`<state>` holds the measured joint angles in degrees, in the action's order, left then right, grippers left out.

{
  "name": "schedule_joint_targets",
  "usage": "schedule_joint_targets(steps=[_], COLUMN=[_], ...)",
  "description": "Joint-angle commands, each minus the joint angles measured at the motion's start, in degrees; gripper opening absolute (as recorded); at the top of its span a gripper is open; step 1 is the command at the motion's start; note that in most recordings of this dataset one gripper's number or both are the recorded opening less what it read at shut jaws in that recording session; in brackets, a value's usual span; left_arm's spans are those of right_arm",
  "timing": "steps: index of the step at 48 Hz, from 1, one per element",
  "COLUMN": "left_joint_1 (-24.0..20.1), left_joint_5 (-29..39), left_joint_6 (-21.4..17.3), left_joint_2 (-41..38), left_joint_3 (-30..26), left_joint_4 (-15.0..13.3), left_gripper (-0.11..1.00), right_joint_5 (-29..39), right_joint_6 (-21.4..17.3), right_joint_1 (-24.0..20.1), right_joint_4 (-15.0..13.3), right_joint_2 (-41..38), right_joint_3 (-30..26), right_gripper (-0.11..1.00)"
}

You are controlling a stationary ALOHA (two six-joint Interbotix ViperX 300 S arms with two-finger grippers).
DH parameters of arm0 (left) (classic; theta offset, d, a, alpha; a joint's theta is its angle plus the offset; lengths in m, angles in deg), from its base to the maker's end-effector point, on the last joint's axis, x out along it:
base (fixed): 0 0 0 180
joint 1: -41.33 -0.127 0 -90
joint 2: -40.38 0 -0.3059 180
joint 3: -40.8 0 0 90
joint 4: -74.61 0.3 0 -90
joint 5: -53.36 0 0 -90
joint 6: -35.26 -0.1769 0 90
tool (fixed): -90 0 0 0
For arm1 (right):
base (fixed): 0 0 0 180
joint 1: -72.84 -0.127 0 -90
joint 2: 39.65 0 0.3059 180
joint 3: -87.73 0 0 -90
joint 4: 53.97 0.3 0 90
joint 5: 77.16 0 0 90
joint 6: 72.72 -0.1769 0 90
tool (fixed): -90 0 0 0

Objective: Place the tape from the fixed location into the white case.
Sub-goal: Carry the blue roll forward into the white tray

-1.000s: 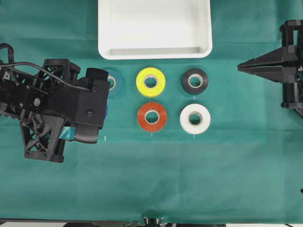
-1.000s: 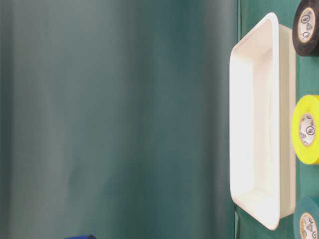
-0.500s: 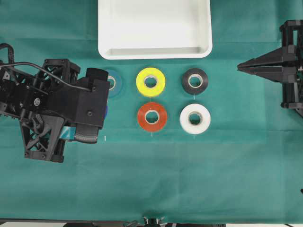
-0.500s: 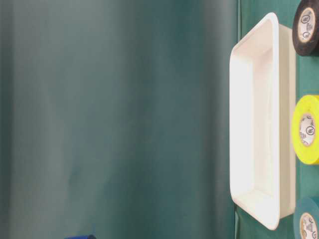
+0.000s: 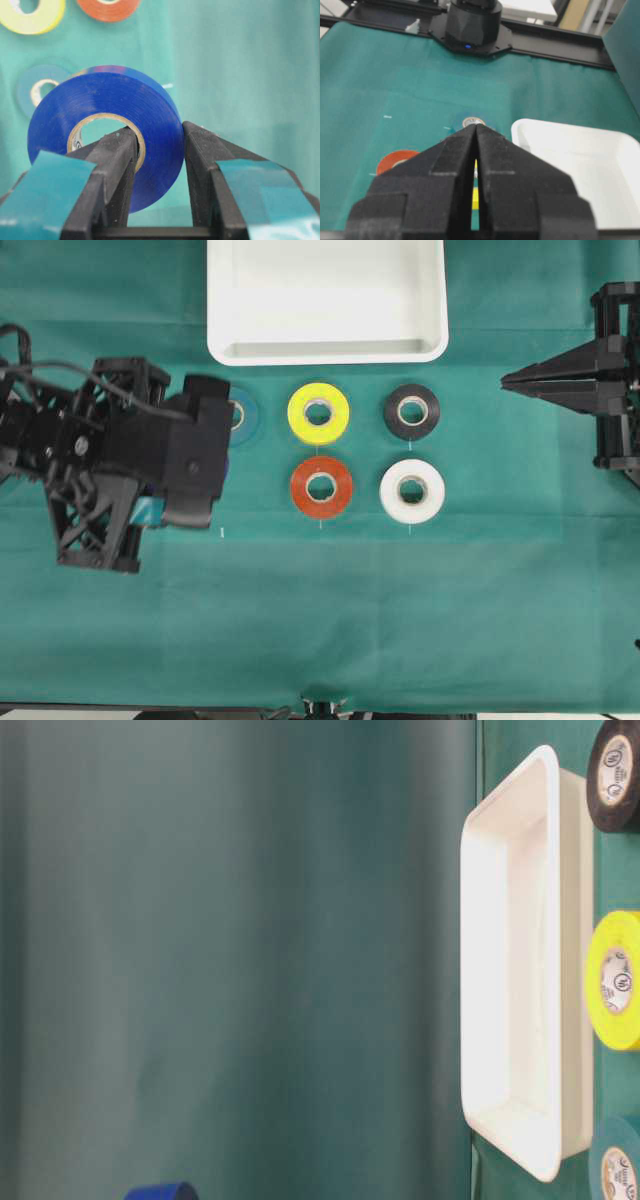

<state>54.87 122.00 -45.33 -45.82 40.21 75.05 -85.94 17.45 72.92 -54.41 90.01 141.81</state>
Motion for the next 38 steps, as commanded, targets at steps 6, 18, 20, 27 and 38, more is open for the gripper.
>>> schedule_joint_targets(steps=[6,18,20,27,38], left_joint_1=[-5.0,-12.7,-14.0,-18.1,-23.4], left_joint_5=[-0.1,-0.1,-0.1,-0.1,0.8], left_joint_6=[-0.3,-0.4,-0.4,-1.6,-3.9], left_joint_2=[2.5,4.4,4.7,5.4,6.0], left_joint_3=[-0.4,1.3,1.6,2.4,3.0], left_joint_4=[0.4,0.4,0.4,0.4,0.4], left_gripper=[0.25,0.25,0.24,0.25,0.25], right_joint_5=[0.4,0.4,0.5,0.9,1.0], right_joint_6=[0.1,0.1,0.1,0.1,0.1], right_joint_1=[0.1,0.1,0.1,0.0,0.1], right_joint_4=[0.0,0.0,-0.1,0.0,0.0], right_joint_2=[-0.3,-0.3,-0.3,-0.3,-0.3], right_joint_3=[-1.8,-1.8,-1.8,-1.8,-1.8], right_gripper=[0.0,0.0,0.0,0.0,0.0])
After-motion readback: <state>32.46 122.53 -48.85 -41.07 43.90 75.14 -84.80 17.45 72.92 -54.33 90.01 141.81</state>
